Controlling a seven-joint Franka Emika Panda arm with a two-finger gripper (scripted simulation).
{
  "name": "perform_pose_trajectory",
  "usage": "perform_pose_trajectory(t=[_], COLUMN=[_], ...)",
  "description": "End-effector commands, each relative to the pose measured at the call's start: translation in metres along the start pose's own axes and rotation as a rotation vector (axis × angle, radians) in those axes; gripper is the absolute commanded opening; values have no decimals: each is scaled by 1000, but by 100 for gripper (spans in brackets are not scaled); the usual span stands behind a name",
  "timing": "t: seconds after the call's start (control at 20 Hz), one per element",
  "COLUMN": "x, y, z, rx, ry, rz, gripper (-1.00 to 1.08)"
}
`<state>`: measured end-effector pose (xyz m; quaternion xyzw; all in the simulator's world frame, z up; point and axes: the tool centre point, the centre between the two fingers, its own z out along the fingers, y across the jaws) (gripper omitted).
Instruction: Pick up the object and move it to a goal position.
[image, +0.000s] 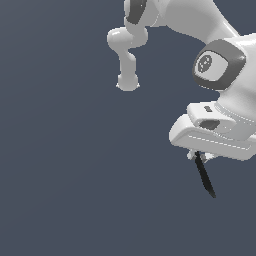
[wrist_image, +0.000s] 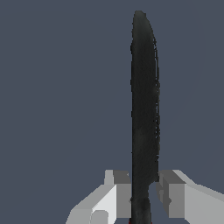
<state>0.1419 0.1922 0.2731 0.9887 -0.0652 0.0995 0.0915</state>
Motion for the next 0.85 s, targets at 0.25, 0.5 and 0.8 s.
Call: perform_pose_trajectory(t=[0.25,0.5,0.8], x=[10,14,15], y=[-10,-12,-13], z=[-13,-16,-17], rx=[-13,-17,-18], ry=[5,6,7], rz=[39,50,53], gripper=[-100,-100,-100])
